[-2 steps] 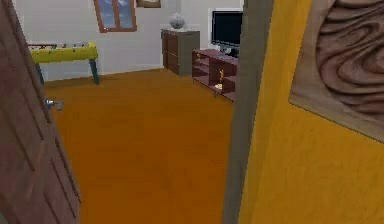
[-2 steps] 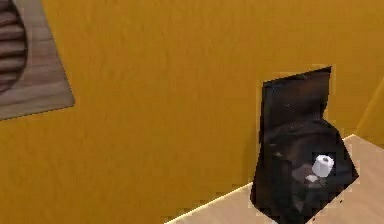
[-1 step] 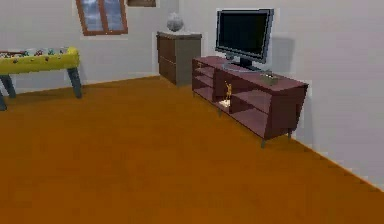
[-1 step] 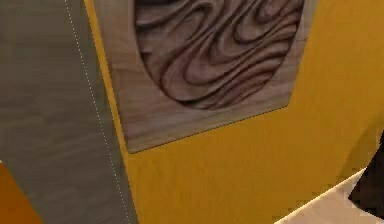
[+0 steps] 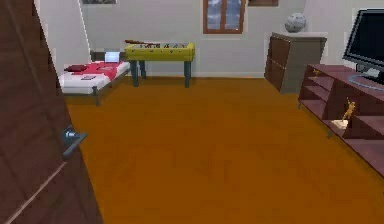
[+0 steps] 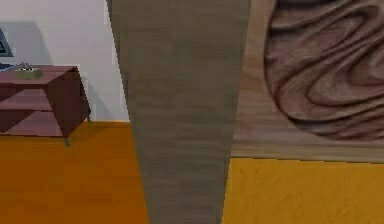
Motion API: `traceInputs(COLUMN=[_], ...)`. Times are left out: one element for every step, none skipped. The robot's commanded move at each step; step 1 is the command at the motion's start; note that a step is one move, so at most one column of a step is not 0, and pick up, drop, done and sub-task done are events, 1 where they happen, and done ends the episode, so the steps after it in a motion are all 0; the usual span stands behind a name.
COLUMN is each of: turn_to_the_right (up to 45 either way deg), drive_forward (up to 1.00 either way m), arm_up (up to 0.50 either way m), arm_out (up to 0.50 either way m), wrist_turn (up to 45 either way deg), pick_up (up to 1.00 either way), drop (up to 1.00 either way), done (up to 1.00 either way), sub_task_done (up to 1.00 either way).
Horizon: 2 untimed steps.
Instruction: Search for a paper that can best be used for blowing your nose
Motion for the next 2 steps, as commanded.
traceInputs(turn_to_the_right=[0.0,45.0], drive_forward=[0.3,0.0], arm_up=[0.0,0.0], arm_out=[0.0,0.0], wrist_turn=[0.0,0.0], pick_up=[0.0,0.0], drop=[0.0,0.0], done=[0.0,0.0], sub_task_done=[0.0,0.0])
